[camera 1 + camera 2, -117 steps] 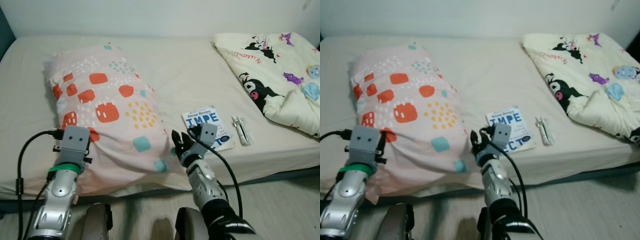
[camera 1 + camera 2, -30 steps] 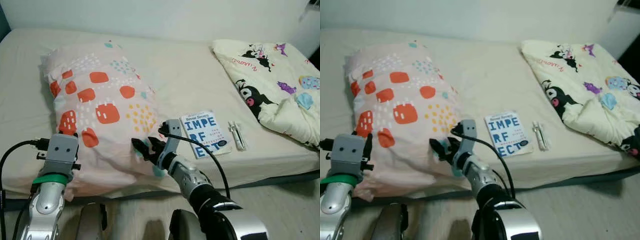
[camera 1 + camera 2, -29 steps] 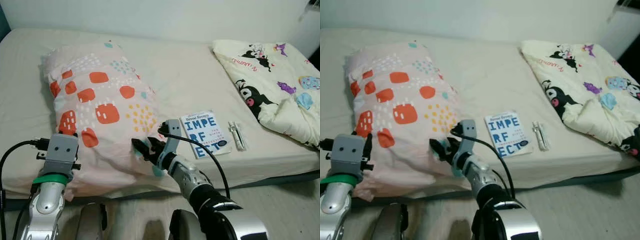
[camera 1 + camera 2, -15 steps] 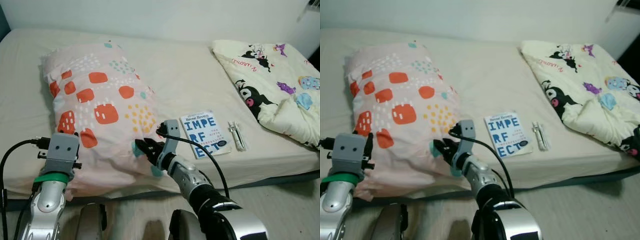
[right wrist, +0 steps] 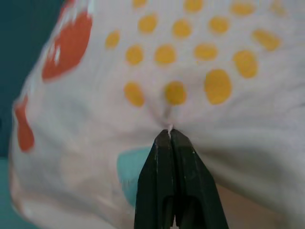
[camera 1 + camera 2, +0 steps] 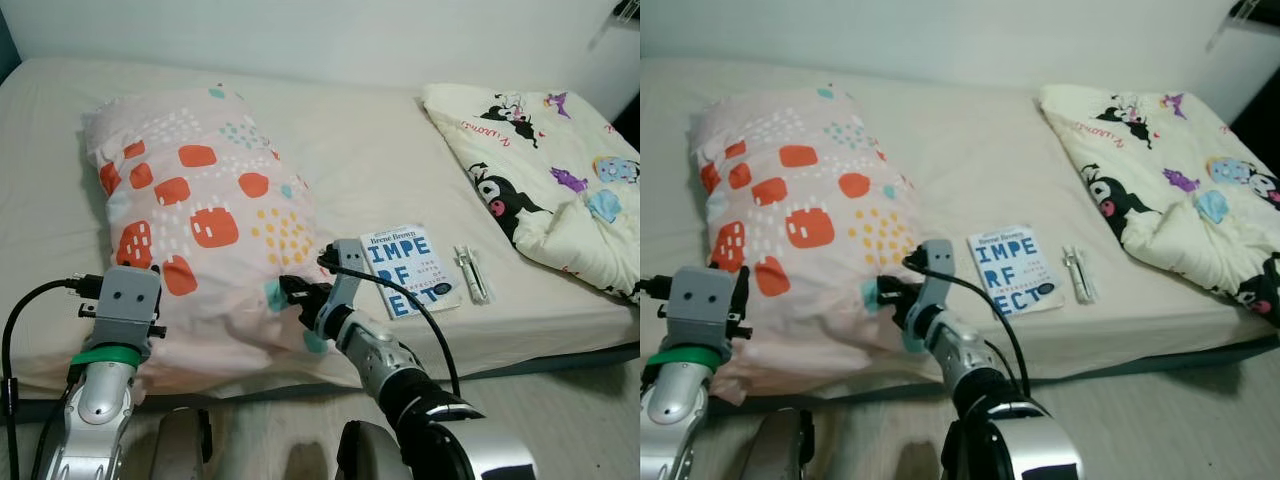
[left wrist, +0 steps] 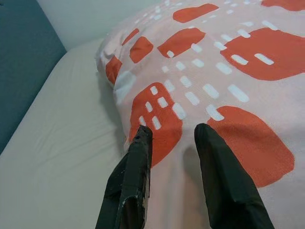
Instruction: Clean up the room
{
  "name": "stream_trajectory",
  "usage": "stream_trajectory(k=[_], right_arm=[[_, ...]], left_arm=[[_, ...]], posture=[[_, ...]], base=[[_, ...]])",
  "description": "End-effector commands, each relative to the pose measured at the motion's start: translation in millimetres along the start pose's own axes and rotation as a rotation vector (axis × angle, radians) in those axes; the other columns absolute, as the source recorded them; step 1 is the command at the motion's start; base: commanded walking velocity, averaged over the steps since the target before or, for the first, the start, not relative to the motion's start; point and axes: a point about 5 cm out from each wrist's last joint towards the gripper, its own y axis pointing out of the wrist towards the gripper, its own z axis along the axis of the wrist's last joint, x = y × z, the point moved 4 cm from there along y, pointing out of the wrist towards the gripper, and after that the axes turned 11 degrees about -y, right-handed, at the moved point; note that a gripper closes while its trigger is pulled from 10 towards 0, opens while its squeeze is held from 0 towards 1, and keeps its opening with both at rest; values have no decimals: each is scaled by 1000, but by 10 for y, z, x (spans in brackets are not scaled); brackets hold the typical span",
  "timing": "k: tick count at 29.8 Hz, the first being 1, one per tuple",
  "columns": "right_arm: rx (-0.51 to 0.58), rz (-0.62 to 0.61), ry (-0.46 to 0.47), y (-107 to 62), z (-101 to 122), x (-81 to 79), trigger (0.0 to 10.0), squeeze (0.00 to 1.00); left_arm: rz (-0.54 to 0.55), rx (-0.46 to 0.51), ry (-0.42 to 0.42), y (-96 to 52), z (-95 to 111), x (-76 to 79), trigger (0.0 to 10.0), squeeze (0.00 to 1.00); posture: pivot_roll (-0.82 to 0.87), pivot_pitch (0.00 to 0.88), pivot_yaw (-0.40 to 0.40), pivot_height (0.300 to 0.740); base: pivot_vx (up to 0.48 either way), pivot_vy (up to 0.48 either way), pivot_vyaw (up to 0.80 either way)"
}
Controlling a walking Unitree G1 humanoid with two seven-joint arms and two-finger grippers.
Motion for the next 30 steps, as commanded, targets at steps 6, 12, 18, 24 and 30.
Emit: stream_trajectory(k=[6,12,18,24,30], right_arm=[[204,136,186,281,430,-526,0,0],[201,156,105,286,483,-538,0,0],[134,30,-92,172,310,-273,10000,0],[151,-61,-74,54,301,-26,10000,0],[127,-171,-200,-218,182,317,10000,0]], left_arm=[[-10,3,-1,19,-6,56,10000,0],[-14,5,-3,42,-5,72,10000,0],[-30,3,-8,77,-10,145,10000,0],[-35,5,-15,79,-4,163,10000,0],[-56,1,-36,76,-18,259,10000,0]], posture=[[176,0,-134,587],[170,0,-125,587],[158,0,-120,587],[155,0,-117,587],[133,0,-98,587]], base=[[0,0,0],[0,0,0],[0,0,0],[0,0,0],[0,0,0]])
